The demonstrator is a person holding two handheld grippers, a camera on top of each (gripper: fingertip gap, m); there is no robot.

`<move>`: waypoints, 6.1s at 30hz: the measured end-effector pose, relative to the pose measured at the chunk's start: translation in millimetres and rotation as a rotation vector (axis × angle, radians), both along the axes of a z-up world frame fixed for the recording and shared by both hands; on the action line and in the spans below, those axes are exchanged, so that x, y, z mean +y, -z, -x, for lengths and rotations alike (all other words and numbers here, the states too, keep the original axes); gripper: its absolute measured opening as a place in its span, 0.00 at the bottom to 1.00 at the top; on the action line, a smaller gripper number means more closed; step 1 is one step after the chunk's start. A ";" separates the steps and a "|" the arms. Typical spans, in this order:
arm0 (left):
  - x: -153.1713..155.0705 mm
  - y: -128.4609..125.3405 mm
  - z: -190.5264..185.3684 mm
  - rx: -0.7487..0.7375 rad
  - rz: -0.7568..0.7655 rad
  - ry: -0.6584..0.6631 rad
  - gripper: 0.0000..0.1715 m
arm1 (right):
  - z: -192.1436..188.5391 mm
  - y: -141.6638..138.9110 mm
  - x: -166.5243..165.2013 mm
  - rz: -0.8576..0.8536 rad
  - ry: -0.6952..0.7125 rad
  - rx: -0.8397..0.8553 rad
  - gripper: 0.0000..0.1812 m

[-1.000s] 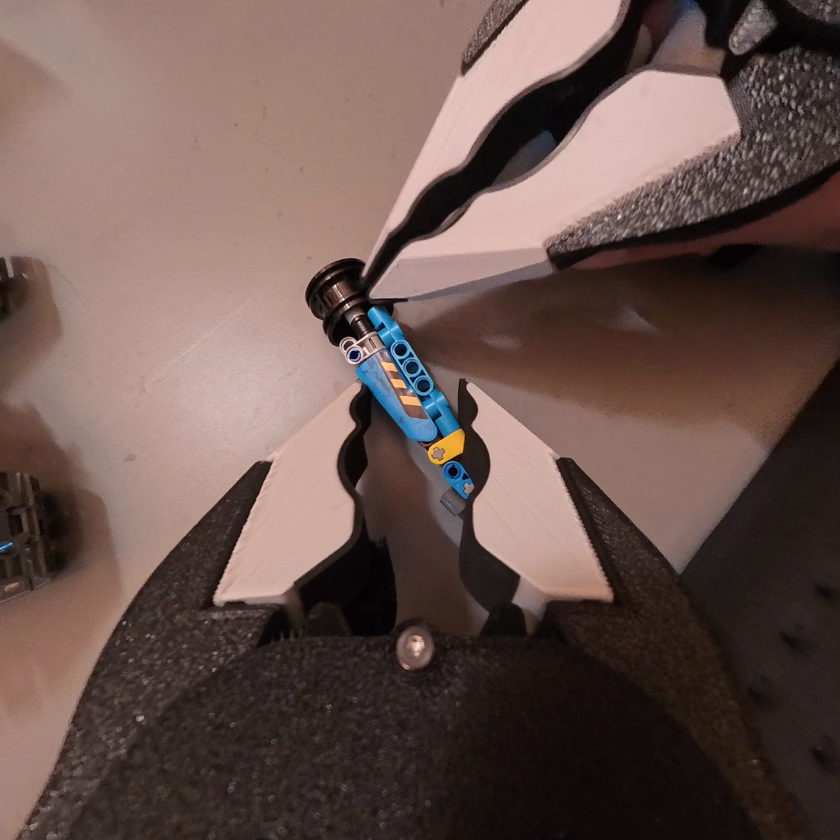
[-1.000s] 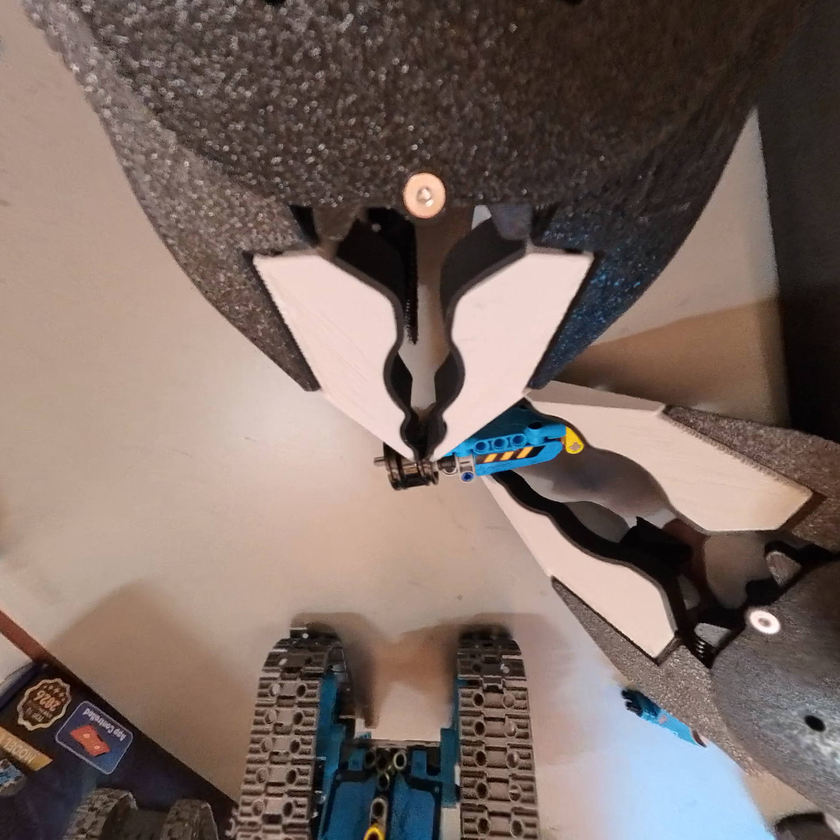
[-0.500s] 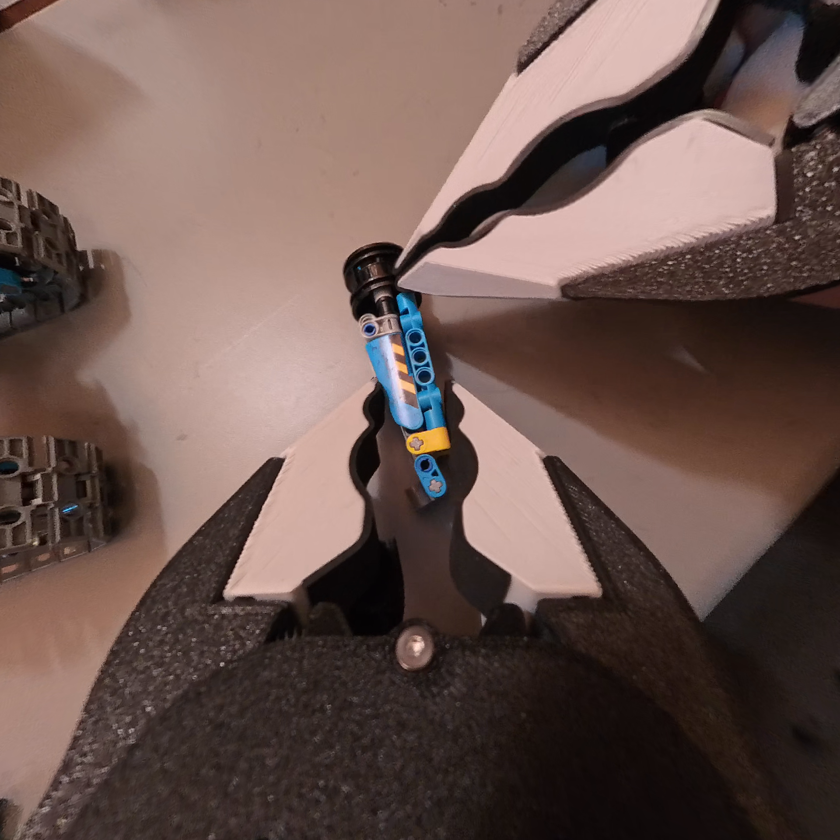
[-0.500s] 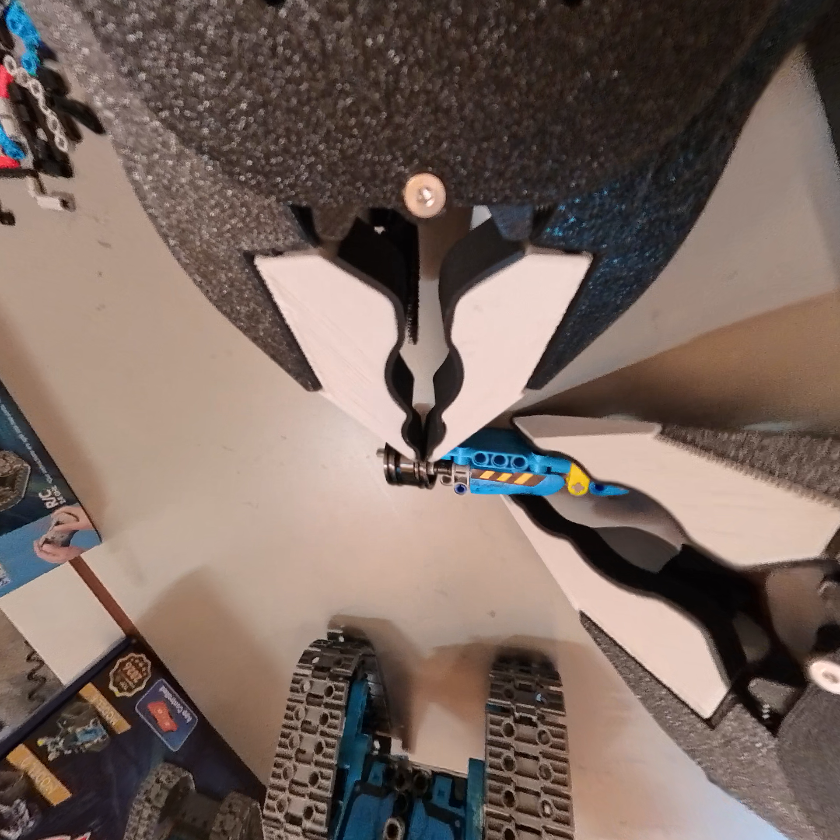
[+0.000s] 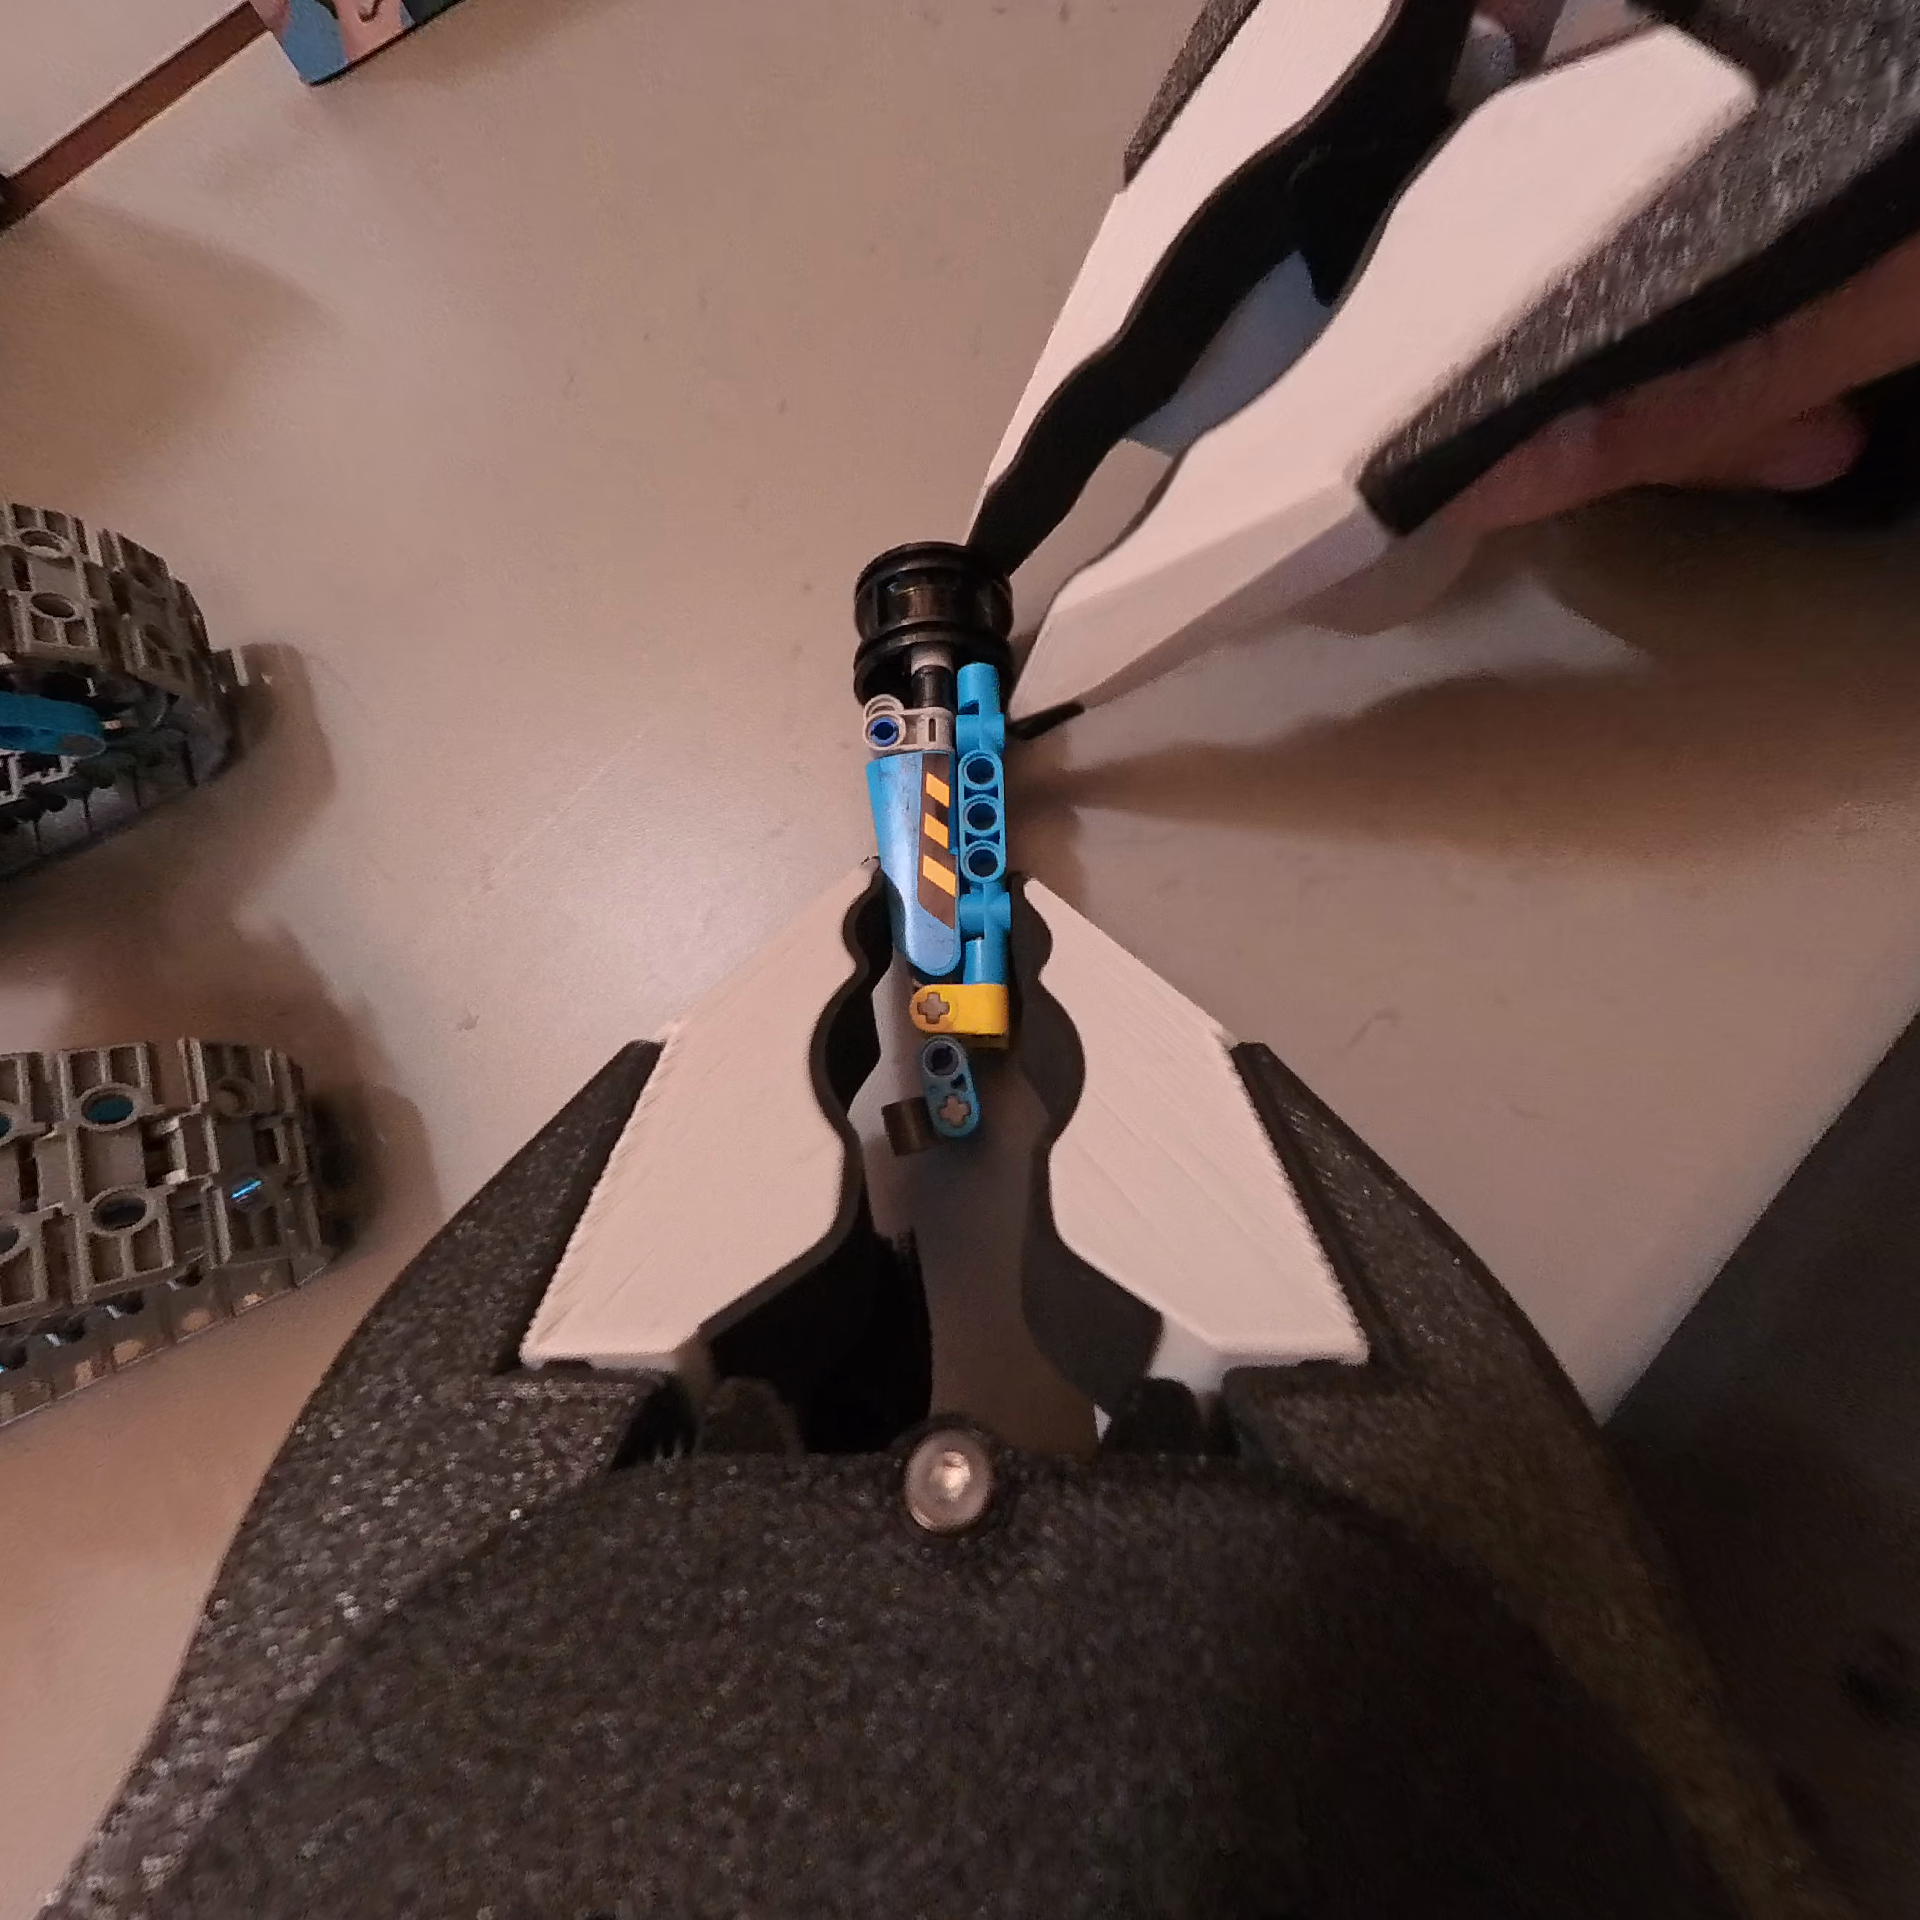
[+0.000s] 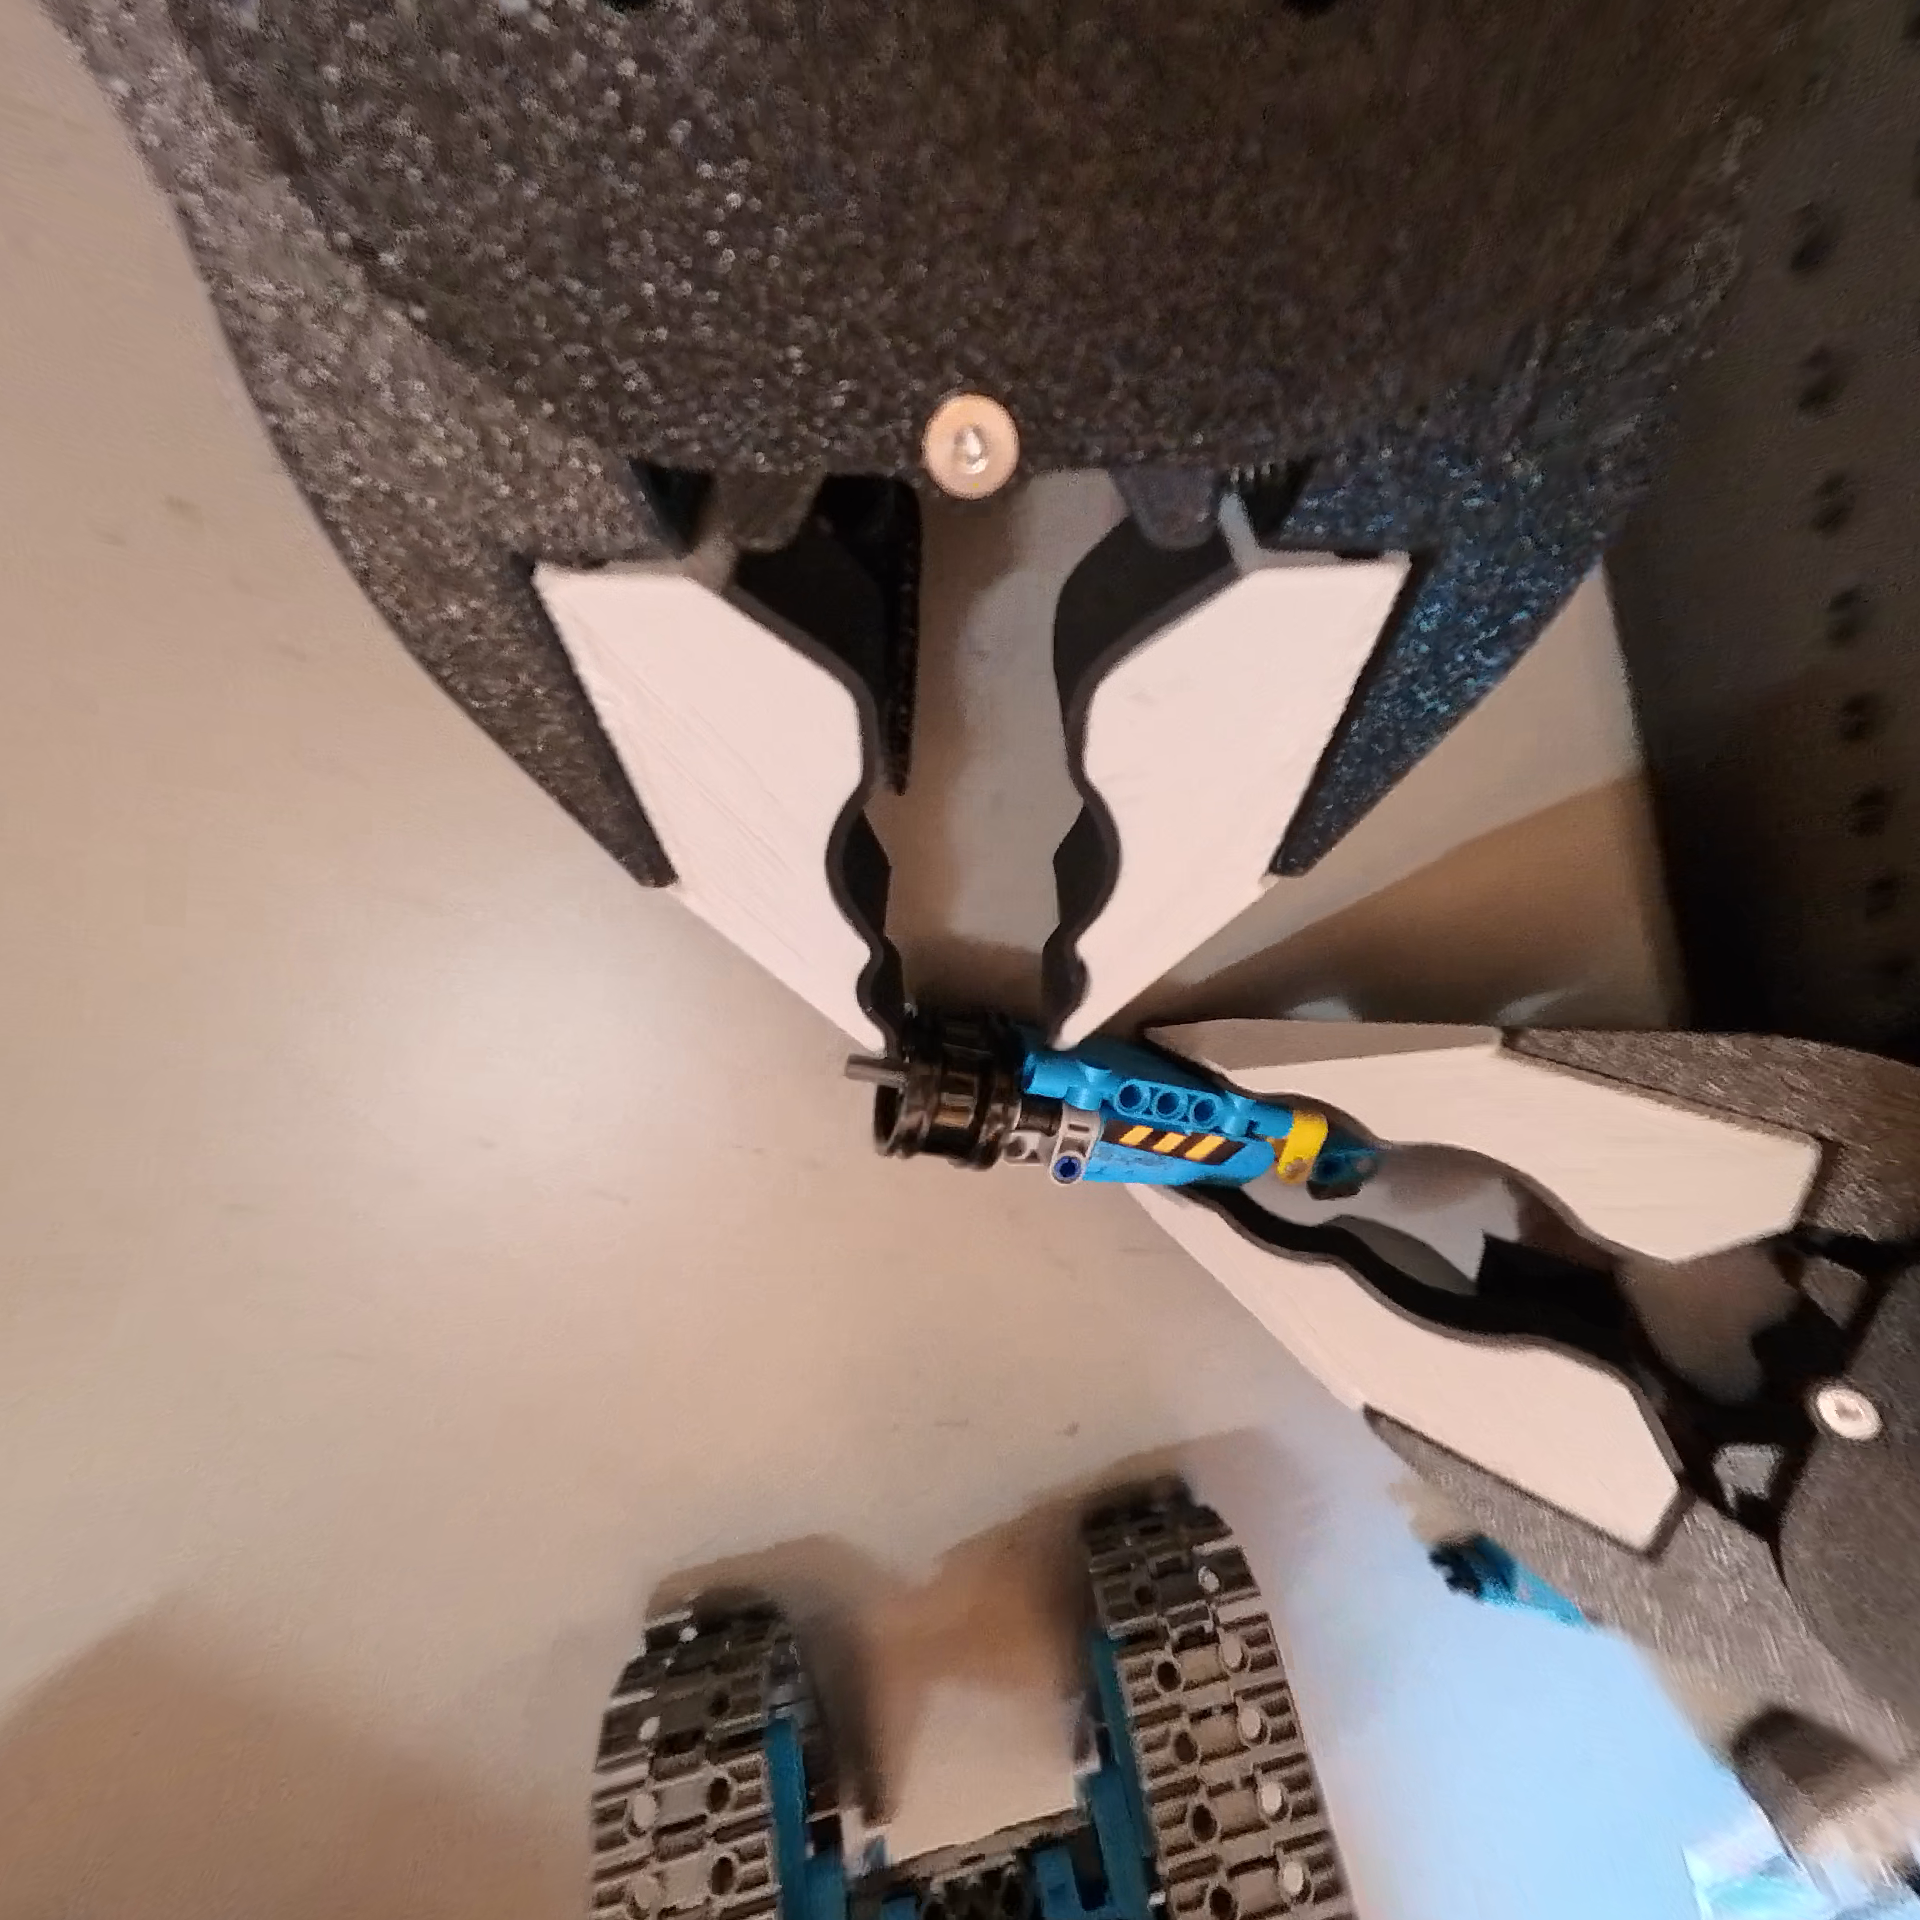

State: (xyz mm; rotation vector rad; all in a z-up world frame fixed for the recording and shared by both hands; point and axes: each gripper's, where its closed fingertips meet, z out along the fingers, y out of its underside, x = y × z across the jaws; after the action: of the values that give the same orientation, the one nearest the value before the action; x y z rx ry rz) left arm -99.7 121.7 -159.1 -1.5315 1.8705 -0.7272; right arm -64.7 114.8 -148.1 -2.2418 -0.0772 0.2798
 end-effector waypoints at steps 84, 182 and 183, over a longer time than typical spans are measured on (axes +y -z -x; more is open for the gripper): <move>-5.1 1.2 13.8 0.008 -0.002 0.144 0.11 | 26.4 -3.9 -17.0 0.032 -0.330 -0.592 0.03; -28.1 -123.4 41.9 -0.399 0.818 0.407 0.13 | 80.8 -106.8 -14.4 -0.292 -0.461 0.517 0.13; -27.7 -121.9 41.9 -0.395 0.801 0.406 0.13 | 80.3 -105.4 -14.1 -0.292 -0.457 0.503 0.13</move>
State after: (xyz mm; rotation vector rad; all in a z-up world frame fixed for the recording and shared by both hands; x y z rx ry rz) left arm -141.6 94.0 -37.2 -1.2722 1.6666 -1.9872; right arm -145.0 100.7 -42.7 -1.7856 -0.3382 1.0012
